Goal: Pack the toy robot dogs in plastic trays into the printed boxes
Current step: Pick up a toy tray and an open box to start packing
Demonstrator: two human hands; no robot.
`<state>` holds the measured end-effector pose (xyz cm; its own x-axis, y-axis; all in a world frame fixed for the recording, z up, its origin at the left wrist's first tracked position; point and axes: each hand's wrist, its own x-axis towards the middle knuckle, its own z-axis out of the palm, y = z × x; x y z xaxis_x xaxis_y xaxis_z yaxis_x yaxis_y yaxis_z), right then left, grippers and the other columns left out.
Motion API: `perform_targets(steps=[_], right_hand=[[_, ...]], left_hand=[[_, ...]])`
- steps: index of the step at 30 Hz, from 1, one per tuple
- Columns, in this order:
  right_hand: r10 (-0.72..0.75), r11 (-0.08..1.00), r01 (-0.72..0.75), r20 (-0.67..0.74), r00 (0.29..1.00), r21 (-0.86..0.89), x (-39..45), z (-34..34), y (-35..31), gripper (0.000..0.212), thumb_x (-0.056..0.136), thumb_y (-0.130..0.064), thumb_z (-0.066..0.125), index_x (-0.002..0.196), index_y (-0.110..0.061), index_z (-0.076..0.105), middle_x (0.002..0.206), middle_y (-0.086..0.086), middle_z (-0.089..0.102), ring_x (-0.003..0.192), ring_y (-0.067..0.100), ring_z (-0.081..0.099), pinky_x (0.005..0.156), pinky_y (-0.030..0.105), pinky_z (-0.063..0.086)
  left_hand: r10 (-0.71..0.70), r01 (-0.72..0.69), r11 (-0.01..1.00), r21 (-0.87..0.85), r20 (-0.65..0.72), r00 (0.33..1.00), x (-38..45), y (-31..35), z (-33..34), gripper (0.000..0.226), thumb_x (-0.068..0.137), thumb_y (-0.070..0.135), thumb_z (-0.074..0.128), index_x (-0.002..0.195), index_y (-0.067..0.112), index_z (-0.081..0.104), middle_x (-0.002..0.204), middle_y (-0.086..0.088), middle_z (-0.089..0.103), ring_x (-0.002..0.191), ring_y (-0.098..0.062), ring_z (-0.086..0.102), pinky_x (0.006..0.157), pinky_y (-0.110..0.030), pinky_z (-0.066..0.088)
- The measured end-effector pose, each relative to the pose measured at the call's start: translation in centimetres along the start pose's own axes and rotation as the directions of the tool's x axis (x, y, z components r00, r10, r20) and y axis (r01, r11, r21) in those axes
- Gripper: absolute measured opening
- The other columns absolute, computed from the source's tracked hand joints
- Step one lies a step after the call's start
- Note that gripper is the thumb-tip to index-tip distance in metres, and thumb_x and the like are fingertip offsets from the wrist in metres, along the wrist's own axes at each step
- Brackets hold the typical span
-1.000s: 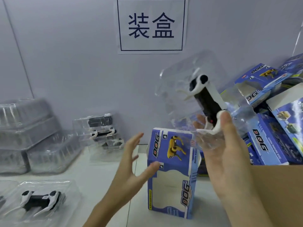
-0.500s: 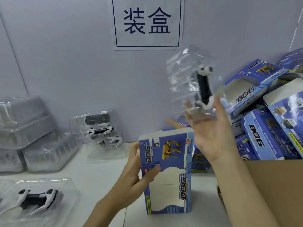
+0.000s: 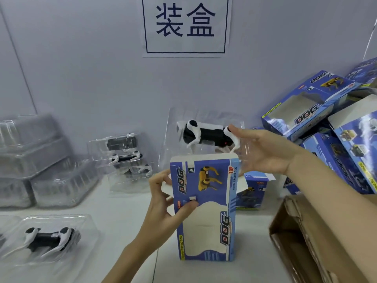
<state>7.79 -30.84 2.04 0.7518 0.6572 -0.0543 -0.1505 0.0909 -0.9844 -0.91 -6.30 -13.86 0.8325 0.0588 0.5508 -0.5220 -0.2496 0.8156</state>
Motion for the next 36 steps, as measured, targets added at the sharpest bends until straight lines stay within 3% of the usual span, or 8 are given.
perform_targets(steps=[3, 5, 9, 15, 21, 25, 32, 36], right_hand=[[-0.01, 0.996, 0.015, 0.057, 0.998, -0.086, -0.4, -1.0, -0.4, 0.024, 0.096, -0.04, 0.069, 0.078, -0.024, 0.073, 0.067, -0.001, 0.056, 0.064, 0.017, 0.06, 0.076, 0.05, 0.057], [-0.001, 0.98, 0.022, 0.106, 0.994, -0.197, -0.9, -1.1, -1.2, 0.028, 0.099, -0.039, 0.065, 0.078, -0.022, 0.072, 0.07, 0.003, 0.063, 0.066, 0.02, 0.064, 0.076, 0.046, 0.059], [-0.079, 0.904, 0.108, 0.087, 0.993, -0.415, -1.8, -1.0, -3.4, 0.026, 0.098, -0.035, 0.066, 0.116, -0.02, 0.075, 0.105, 0.004, 0.076, 0.084, 0.022, 0.072, 0.076, 0.034, 0.061], [-0.007, 0.438, 0.039, 0.04, 0.999, -0.898, -3.2, -0.4, -7.3, 0.045, 0.093, -0.047, 0.066, 0.138, -0.046, 0.059, 0.126, -0.016, 0.072, 0.12, 0.001, 0.065, 0.107, 0.035, 0.051], [0.197, 0.161, -0.031, 0.001, 0.98, -0.986, -2.6, 3.2, -9.6, 0.064, 0.086, -0.052, 0.069, 0.147, -0.048, 0.05, 0.154, -0.022, 0.048, 0.139, 0.011, 0.052, 0.116, 0.043, 0.045], [0.217, 0.016, -0.064, -0.059, 0.974, -0.998, -1.3, 5.5, -10.0, 0.075, 0.084, -0.055, 0.072, 0.153, -0.043, 0.045, 0.152, -0.013, 0.05, 0.135, 0.017, 0.053, 0.116, 0.045, 0.045], [-0.055, 0.011, -0.123, -0.124, 0.991, -0.992, -0.8, 6.4, -8.1, 0.113, 0.061, -0.075, 0.069, 0.16, -0.035, 0.033, 0.141, -0.008, 0.061, 0.126, 0.016, 0.058, 0.114, 0.042, 0.044], [-0.351, 0.193, -0.19, -0.249, 0.903, -0.963, -2.1, 5.0, -4.3, 0.108, 0.067, -0.073, 0.078, 0.158, -0.036, 0.033, 0.158, -0.002, 0.042, 0.142, 0.02, 0.044, 0.111, 0.039, 0.039]], left_hand=[[0.007, -0.007, 1.0, 0.005, -0.012, 1.0, -0.1, -0.3, 0.4, 0.07, 0.08, 0.063, 0.079, 0.128, 0.042, 0.033, 0.135, -0.01, 0.059, 0.115, -0.029, 0.071, 0.093, -0.047, 0.062], [0.008, -0.008, 1.0, 0.008, -0.021, 1.0, -0.2, -0.6, 0.5, 0.069, 0.078, 0.068, 0.079, 0.126, 0.044, 0.034, 0.134, -0.007, 0.062, 0.113, -0.029, 0.072, 0.094, -0.047, 0.061], [0.015, -0.015, 1.0, -0.002, -0.027, 1.0, -0.2, -0.7, 0.5, 0.063, 0.081, 0.059, 0.08, 0.123, 0.045, 0.036, 0.136, -0.007, 0.059, 0.114, -0.029, 0.071, 0.093, -0.044, 0.062], [0.005, -0.005, 1.0, -0.007, -0.026, 1.0, -0.2, -0.5, 0.5, 0.069, 0.081, 0.067, 0.077, 0.129, 0.045, 0.034, 0.139, -0.003, 0.053, 0.118, -0.028, 0.07, 0.092, -0.046, 0.063], [0.039, -0.038, 0.999, 0.014, -0.028, 0.999, -0.4, 0.1, 0.7, 0.078, 0.084, 0.054, 0.078, 0.143, 0.054, 0.027, 0.151, 0.014, 0.047, 0.123, -0.024, 0.067, 0.096, -0.051, 0.057], [-0.001, 0.002, 1.0, 0.002, -0.009, 1.0, -0.5, 0.6, 0.9, 0.065, 0.081, 0.072, 0.073, 0.13, 0.048, 0.039, 0.148, 0.01, 0.051, 0.124, -0.023, 0.065, 0.09, -0.047, 0.063], [-0.089, 0.086, 0.989, -0.124, -0.013, 0.996, -0.1, 1.0, 0.3, 0.063, 0.076, 0.071, 0.078, 0.119, 0.039, 0.046, 0.133, 0.012, 0.065, 0.117, -0.027, 0.07, 0.075, -0.037, 0.065], [-0.143, 0.137, 0.972, -0.192, -0.02, 0.989, 0.1, 1.5, 0.4, 0.064, 0.065, 0.075, 0.084, 0.108, 0.039, 0.054, 0.13, 0.01, 0.07, 0.117, -0.028, 0.071, 0.079, -0.046, 0.066]])
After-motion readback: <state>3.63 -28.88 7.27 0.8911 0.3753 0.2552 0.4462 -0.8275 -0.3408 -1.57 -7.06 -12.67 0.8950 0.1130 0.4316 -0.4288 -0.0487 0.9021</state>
